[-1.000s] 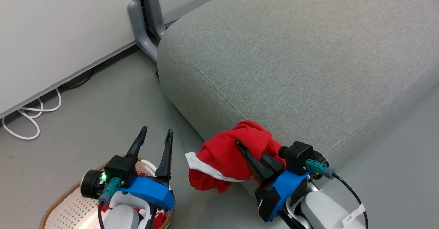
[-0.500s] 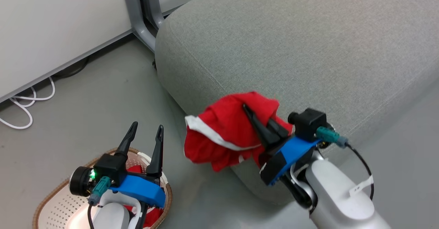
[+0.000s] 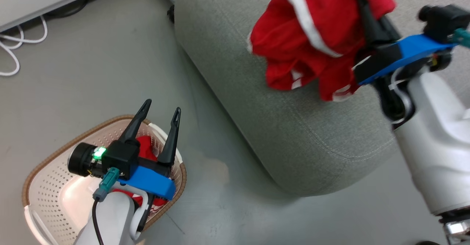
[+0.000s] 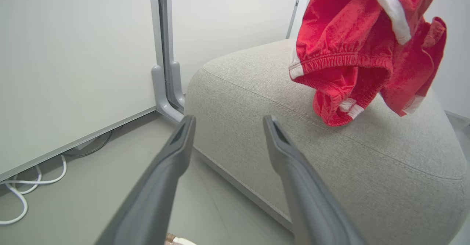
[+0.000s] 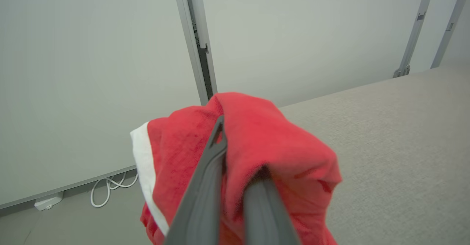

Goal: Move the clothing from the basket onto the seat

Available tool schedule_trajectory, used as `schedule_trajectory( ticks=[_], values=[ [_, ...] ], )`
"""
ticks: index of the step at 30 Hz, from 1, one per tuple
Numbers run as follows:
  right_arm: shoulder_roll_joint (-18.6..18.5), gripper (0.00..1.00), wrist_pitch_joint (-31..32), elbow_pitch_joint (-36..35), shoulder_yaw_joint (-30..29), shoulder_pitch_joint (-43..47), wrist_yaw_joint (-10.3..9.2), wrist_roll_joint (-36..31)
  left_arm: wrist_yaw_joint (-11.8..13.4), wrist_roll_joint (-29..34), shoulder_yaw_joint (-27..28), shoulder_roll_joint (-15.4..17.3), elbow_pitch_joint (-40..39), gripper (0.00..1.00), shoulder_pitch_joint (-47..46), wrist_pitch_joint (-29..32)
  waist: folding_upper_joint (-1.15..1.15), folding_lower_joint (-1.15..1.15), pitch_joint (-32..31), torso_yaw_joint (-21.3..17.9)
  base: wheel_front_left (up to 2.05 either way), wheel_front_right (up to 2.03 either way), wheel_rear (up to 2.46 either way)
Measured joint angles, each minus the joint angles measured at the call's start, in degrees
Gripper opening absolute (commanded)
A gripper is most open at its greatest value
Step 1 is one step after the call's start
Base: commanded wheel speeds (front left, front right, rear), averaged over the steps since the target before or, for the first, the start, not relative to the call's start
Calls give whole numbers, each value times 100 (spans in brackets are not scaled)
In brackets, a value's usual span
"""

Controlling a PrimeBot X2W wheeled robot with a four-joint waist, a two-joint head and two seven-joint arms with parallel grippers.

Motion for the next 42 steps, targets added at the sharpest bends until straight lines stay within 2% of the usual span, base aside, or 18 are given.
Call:
schedule_trajectory(
  ticks=[9, 14, 23, 27, 34, 36, 37, 38, 42],
  values=[
    [-1009, 0, -190, 509, -715, -1047, 0, 86, 0, 65, -260, 358, -531, 100, -409, 137, 0, 0, 807, 465, 0, 0, 0],
    [-1338, 0, -303, 751, -1109, -1340, 0, -81, 7, 87, -237, 554, -1027, 100, -509, 303, 0, 0, 1284, 648, 0, 0, 0],
    [-1212, 0, -353, 1495, -1644, -1102, 0, -349, 33, 33, -265, 666, -1496, 100, -492, 488, 0, 0, 1813, 902, 0, 0, 0],
    [-1036, 0, -354, 1692, -1881, -999, 0, -485, 33, 1, -275, 676, -1494, 100, -487, 488, 0, 0, 1834, 969, 0, 0, 0],
    [-990, 0, -354, 1773, -2085, -939, 0, -699, 34, -51, -328, 639, -1372, 100, -490, 428, 0, 0, 1714, 1032, 0, 0, 0],
    [-991, 46, -354, 1777, -2112, -937, 0, -769, 34, -92, -363, 599, -1333, 100, -493, 383, 0, 0, 1672, 1047, 0, 0, 0],
    [-990, 93, -354, 1782, -2125, -928, 0, -797, 34, -99, -370, 586, -1311, 100, -498, 377, 0, 0, 1649, 1053, 0, 0, 0],
    [-988, 100, -354, 1819, -2129, -921, 0, -799, 34, -110, -374, 579, -1287, 100, -503, 360, 0, 0, 1625, 1060, 0, 0, 0],
    [-1004, 100, -358, 2064, -2046, -892, 0, -867, 34, -159, -399, 533, -1181, 100, -517, 293, 0, 0, 1514, 1096, 0, 0, 0]
  ],
)
